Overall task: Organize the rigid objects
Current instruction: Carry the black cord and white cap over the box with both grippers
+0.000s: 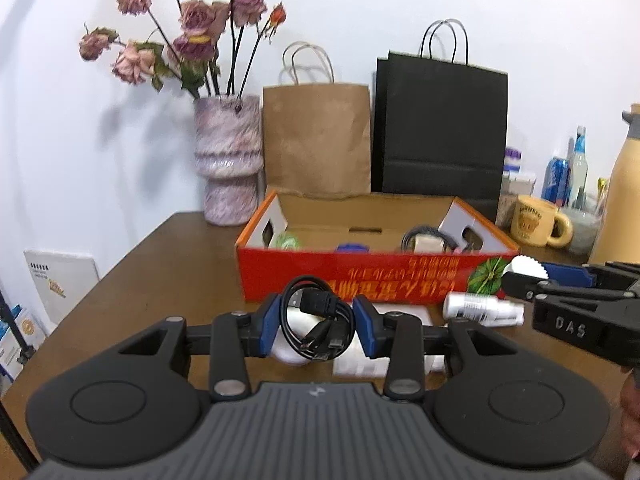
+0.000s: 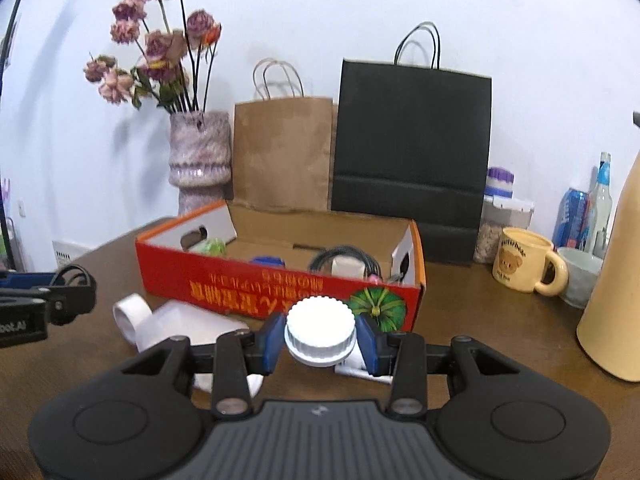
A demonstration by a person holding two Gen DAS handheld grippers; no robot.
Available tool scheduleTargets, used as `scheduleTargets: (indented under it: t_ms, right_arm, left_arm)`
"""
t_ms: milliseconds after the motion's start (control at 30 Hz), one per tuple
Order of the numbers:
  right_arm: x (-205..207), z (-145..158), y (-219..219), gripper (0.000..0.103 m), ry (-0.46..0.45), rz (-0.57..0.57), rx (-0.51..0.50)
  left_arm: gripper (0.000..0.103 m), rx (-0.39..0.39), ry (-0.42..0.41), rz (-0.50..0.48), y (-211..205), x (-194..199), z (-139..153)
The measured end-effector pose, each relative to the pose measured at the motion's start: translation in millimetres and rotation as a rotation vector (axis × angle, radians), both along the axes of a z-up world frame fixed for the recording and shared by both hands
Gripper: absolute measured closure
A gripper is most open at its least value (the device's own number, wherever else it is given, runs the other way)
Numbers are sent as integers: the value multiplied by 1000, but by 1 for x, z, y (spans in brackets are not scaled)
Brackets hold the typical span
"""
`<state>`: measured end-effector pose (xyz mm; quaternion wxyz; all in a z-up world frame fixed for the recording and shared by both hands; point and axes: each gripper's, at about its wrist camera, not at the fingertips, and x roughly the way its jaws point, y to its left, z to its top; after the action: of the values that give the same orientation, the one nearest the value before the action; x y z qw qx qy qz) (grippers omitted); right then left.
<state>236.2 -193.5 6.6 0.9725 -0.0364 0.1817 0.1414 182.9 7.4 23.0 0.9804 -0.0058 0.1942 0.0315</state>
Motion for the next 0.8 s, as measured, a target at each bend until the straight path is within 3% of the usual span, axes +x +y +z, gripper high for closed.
scheduleTargets:
  t_ms: [367, 800]
  right_arm:
    - [23, 32, 2, 64, -81, -2, 58]
    - [76, 38, 4, 64, -90, -22, 86]
  left_arm:
    - [63, -52, -88, 35, -7, 33, 33]
    - [63, -97, -120, 91, 0, 88, 44]
